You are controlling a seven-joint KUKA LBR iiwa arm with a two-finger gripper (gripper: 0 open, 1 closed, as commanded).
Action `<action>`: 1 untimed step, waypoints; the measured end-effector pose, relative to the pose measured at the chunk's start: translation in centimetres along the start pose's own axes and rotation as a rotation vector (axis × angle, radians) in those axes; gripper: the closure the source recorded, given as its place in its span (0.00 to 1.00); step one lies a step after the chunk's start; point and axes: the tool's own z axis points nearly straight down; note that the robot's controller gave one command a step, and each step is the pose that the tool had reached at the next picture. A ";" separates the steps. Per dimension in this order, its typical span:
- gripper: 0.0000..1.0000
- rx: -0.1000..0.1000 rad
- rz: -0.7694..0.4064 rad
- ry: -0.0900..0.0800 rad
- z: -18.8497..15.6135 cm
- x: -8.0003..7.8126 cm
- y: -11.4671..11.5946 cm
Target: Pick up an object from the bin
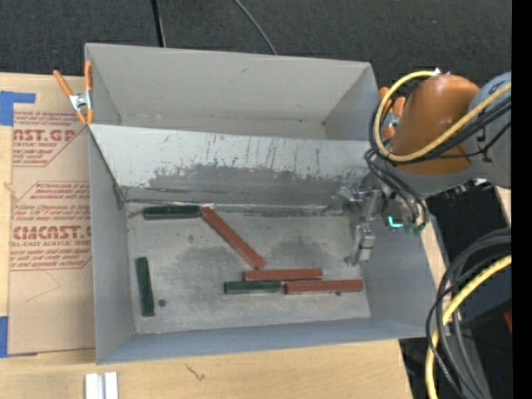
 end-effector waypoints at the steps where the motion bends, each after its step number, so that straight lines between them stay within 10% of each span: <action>1: 0.00 0.001 -0.001 -0.007 -0.4 -0.2 0.0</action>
Offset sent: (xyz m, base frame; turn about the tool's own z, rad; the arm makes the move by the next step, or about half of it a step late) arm -0.0466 0.0253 -0.0819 -0.0513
